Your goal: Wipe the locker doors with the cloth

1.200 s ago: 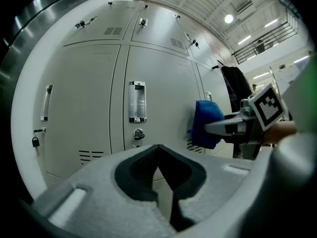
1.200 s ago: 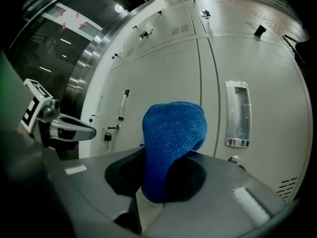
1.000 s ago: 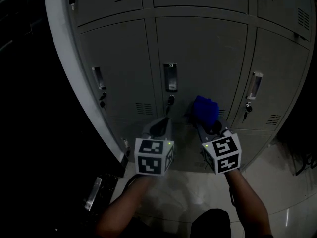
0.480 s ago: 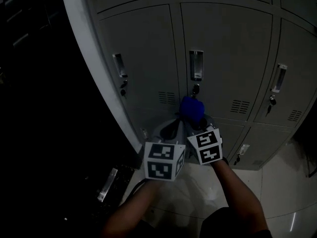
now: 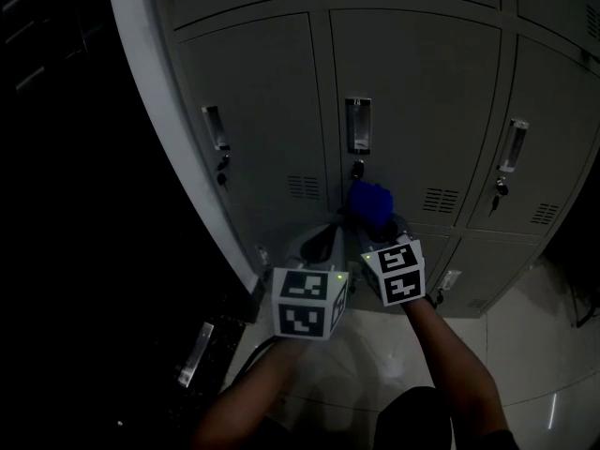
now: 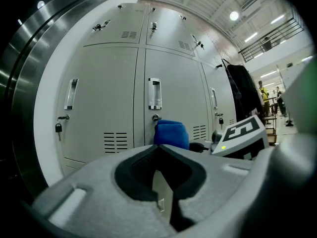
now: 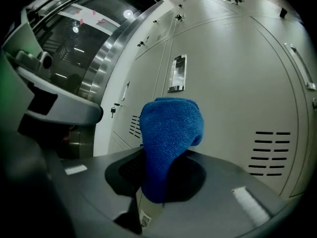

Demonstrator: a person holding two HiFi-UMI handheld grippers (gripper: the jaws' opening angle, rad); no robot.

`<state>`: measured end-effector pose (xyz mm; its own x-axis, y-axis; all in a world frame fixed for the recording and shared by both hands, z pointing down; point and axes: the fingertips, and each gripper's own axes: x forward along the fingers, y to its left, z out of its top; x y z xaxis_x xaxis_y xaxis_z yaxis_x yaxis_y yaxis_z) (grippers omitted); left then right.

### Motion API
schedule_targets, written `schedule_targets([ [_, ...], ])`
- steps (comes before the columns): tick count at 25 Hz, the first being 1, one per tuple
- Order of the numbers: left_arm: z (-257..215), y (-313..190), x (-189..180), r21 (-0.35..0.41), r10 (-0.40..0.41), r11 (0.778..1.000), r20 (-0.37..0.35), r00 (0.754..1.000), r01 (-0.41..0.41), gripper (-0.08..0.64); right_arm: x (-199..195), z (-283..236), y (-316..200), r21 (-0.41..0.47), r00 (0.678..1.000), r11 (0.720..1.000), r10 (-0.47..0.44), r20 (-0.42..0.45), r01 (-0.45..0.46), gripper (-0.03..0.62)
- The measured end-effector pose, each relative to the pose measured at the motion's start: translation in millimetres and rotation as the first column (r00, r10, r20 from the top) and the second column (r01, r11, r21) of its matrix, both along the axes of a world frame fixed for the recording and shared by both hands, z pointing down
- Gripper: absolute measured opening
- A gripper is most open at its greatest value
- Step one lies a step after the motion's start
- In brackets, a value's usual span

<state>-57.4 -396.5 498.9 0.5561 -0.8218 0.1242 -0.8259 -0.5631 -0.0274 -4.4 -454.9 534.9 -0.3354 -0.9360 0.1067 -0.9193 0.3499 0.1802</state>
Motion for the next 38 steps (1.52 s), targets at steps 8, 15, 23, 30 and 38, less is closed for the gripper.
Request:
schedule_targets([
  [8,-3,6,42,0.004,0.065,0.998,0.007,0.998,-0.065,0.000,63,-5,15,-0.003,0.996,0.996,0.087,-0.003,-0.087,0.071],
  [15,-8,11,76,0.010,0.113,0.994,-0.001,0.994,-0.113,0.000,121,-4,32,-0.011,0.986,0.986,0.168,-0.009,-0.168,0.071],
  [23,-11,16,106,0.011,0.145,0.989,-0.001,0.989,-0.145,0.000,171,-6,48,-0.020,0.974,0.974,0.226,-0.031,-0.227,0.071],
  [30,-18,18,117,0.027,0.156,0.987,-0.008,0.988,-0.155,0.000,183,-16,55,-0.016,0.972,0.972,0.234,-0.023,-0.235,0.071],
  [38,-37,13,115,0.057,0.153,0.987,-0.025,0.988,-0.151,0.000,142,-53,71,-0.006,0.982,0.983,0.183,0.049,-0.183,0.071],
])
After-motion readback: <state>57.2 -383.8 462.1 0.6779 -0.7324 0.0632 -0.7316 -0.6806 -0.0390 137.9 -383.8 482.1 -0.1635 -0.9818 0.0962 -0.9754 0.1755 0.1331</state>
